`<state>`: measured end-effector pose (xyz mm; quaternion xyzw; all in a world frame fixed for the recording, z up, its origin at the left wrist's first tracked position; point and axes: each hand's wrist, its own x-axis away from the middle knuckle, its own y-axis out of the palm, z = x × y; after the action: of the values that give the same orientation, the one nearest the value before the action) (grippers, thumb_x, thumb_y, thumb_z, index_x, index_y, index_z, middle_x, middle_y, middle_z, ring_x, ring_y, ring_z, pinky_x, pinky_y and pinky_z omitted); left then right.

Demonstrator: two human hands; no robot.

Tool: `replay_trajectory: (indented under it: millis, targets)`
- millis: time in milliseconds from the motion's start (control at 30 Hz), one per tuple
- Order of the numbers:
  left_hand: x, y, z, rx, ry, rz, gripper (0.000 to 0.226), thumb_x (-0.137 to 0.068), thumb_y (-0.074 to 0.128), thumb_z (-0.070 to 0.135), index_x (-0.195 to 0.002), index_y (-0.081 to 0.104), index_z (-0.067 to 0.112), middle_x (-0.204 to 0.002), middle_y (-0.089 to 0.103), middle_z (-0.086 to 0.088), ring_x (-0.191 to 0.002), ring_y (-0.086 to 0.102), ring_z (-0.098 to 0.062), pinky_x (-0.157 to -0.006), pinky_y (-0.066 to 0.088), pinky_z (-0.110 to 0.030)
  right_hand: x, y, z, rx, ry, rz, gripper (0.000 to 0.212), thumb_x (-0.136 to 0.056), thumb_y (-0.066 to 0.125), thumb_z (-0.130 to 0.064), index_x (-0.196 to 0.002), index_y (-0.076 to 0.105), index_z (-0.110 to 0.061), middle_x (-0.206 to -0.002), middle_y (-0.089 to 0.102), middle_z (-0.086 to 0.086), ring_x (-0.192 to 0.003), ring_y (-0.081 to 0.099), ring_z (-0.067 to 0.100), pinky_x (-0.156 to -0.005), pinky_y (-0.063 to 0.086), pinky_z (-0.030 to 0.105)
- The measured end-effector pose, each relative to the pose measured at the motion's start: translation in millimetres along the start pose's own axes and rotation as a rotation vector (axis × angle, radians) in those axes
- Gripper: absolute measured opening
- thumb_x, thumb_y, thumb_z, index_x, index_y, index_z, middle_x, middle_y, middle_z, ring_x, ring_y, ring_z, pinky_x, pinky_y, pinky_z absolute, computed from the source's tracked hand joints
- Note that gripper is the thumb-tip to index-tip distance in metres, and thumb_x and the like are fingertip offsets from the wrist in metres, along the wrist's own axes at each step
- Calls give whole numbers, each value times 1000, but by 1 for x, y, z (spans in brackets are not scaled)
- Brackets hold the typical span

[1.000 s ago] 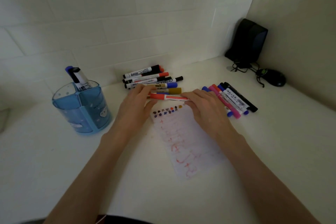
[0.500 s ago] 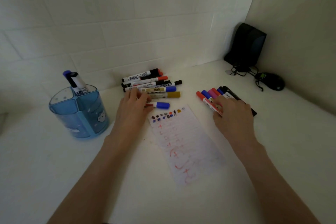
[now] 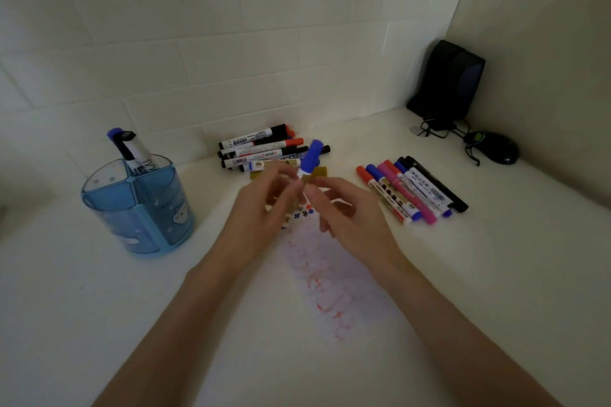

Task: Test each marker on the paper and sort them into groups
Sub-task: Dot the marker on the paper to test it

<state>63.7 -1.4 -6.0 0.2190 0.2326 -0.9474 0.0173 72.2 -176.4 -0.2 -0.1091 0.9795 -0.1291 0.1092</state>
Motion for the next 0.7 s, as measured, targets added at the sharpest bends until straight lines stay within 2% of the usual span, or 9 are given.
replay_trajectory:
  millis: [67,133,233,300,367,467,567,633,700]
  targets:
    - [5,4,2,49,-30,-56,17,-101,52,38,-110,61,27,-89,75,10,-75,74,-11,-62,59,-24,2,2,-2,-117,2,4,20,-101,64,-34,-112,74,-21,-82,73,-5,-63,61,5,-58,48,16]
    - [6,6,6,145,-85,-84,18,-100,55,36,-107,63,22,-89,77,6,-70,75,-17,-60,60,-26,3,-1,-3,-168,12,-15,23,-103,62,-33,-110,76,-15,-84,73,-1,-73,65,6,-66,51,20]
    - [4,4,13,293,-127,-62,24,-98,53,34,-108,62,14,-92,78,0,-76,76,-22,-67,62,-33,0,-10,-2,-224,2,-100,32,-101,65,-34,-129,70,-22,-117,75,-3,-105,71,8,-89,59,28]
    - [4,3,16,411,-133,-19,24,-102,50,26,-115,59,8,-101,77,-4,-91,75,-23,-77,61,-33,0,-10,-2,-213,13,-172,48,-98,71,-28,-144,58,-27,-132,68,-5,-114,71,12,-91,61,32]
    - [6,3,18,467,-136,-3,26,-105,47,23,-123,57,8,-111,74,-7,-101,72,-26,-87,59,-35,2,-4,-2,-204,13,-226,58,-97,72,-21,-149,49,-31,-131,67,-6,-105,75,19,-82,63,34]
    - [7,-3,17,393,-76,19,24,-104,52,23,-123,62,14,-113,73,-1,-105,70,-19,-89,56,-28,3,-4,-3,-159,-56,-210,46,-101,66,-22,-145,55,-29,-109,77,-3,-80,77,19,-67,60,28]
    - [3,-15,12,360,-48,127,33,-94,69,18,-125,59,19,-114,71,7,-109,68,-12,-90,58,-28,-1,-26,-7,4,-72,-153,37,-91,63,-48,-127,69,-40,-86,77,-10,-59,59,5,-52,45,15]
    - [3,-22,6,126,55,150,45,-88,75,15,-126,55,26,-112,66,12,-104,67,-12,-82,59,-27,-2,-43,-5,72,-7,-164,36,-86,64,-56,-119,73,-47,-79,74,-8,-57,46,13,-47,35,18]
    - [6,-20,1,-206,162,59,34,-89,70,26,-119,56,36,-111,58,25,-99,60,0,-78,51,-21,-2,-50,-3,-42,71,-143,34,-84,72,-51,-115,78,-39,-75,71,-6,-61,46,15,-50,37,19]
